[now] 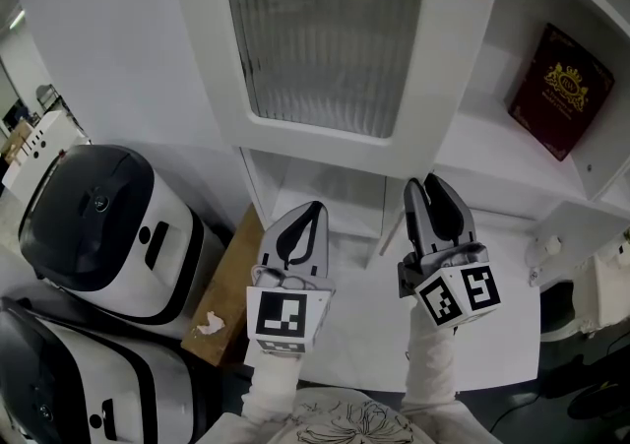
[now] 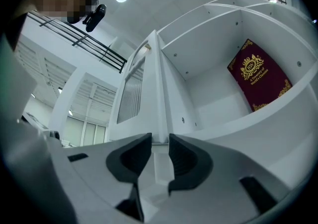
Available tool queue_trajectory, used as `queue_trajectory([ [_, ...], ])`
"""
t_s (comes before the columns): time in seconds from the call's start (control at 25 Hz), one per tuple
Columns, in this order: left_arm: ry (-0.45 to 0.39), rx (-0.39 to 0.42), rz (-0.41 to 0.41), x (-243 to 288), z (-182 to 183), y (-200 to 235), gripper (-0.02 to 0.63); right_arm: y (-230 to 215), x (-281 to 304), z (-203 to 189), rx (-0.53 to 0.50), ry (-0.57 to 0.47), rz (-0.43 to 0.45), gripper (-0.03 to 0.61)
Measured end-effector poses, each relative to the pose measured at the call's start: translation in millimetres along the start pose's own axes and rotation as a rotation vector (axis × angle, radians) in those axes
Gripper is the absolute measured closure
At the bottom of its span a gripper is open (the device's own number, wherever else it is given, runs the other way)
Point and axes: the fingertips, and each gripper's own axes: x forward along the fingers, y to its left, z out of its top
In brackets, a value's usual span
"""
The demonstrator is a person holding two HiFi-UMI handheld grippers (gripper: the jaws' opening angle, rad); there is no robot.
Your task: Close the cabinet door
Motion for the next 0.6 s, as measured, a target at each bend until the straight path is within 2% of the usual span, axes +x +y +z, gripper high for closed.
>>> queue_trajectory([
  [0.6, 0.011, -0.01, 0.008, 11.9, -8.7, 10.2, 0.609, -10.5, 12.0, -3.4, -0.017, -0.003, -0.035, 0.472],
])
